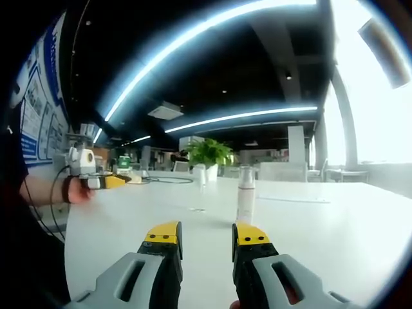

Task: Clamp pump bottle remove cover press pump head put on cover

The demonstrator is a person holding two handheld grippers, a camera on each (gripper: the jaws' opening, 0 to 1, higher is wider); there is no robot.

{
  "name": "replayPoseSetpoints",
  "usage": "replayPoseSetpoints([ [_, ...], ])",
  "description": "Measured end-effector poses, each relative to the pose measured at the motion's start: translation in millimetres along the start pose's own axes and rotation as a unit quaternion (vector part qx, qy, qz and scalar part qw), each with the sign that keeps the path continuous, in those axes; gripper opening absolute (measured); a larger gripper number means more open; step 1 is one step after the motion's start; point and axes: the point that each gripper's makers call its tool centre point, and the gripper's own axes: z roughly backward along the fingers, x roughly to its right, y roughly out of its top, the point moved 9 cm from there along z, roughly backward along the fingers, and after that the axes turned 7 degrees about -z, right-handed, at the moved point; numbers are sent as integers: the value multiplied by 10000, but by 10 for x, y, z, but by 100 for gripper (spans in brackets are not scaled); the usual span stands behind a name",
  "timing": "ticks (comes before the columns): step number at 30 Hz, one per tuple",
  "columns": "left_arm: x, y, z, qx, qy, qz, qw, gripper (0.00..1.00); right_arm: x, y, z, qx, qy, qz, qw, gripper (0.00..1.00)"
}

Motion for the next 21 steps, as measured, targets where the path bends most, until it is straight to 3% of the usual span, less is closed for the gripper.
replayPoseSetpoints([
  [5, -179, -4, -125, 73, 176, 108, 9998, 24, -7, 3, 1, 12, 9, 12, 10000, 25],
  [13, -9, 41, -313, 60, -4, -16, 10000, 21, 15, 1, 6, 23, -6, 24, 10000, 25],
  [21, 5, 29, -491, -14, 188, 90, 9998, 24, 48, -8, 8, 5, -10, 19, 10000, 25],
])
